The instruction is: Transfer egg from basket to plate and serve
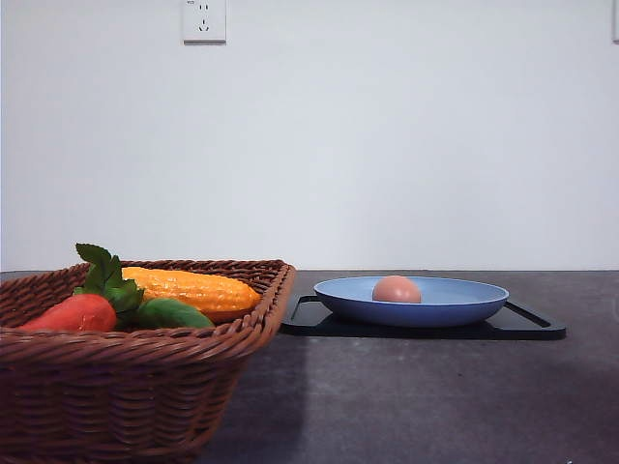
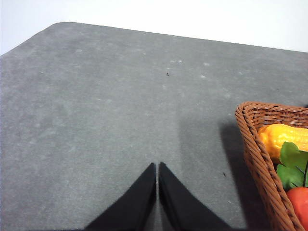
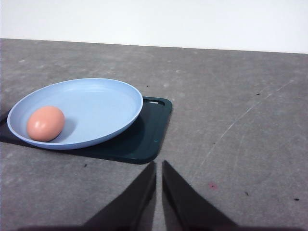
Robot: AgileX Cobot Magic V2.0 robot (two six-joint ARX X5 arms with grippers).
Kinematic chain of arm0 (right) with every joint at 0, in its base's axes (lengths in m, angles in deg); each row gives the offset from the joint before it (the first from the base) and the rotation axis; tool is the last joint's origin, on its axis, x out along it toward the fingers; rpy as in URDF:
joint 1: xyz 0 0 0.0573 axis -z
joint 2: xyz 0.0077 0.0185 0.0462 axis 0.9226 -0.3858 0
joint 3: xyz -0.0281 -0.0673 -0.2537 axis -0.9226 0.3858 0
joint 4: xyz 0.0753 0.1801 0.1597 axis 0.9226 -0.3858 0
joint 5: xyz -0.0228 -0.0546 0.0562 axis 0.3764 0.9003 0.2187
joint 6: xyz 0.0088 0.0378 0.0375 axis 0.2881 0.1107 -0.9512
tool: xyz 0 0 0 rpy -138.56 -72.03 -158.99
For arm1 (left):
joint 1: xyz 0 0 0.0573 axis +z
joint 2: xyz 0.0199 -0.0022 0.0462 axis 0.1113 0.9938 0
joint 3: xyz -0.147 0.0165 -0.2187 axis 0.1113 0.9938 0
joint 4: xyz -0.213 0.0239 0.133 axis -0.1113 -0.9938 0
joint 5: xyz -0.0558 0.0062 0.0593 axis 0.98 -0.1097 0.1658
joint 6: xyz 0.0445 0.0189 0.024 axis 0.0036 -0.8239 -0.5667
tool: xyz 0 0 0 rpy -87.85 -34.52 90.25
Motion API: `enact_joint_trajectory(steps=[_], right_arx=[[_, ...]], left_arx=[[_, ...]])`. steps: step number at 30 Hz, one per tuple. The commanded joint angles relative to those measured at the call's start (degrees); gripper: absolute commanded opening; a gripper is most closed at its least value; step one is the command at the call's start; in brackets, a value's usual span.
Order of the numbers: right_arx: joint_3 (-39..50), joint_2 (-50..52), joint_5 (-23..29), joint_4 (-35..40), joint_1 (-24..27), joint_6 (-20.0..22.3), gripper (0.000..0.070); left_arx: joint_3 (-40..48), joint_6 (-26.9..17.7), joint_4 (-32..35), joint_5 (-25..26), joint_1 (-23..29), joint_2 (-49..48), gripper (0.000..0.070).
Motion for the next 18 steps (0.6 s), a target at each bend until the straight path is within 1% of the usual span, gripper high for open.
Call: enact_joint_trajectory(steps=[1,18], right_arx=[[0.2,0.2,0.1,0.4,-0.1,-0.7,0.0000],[0.2,0.2,0.1,0.4,-0.1,-0.7,0.0000]], left_arx=[[1.4,0.2,-0.9,-0.1,0.1,-0.1,0.0000],[1.4,0.2,-0.9,-0.1,0.1,-0.1,0.0000]])
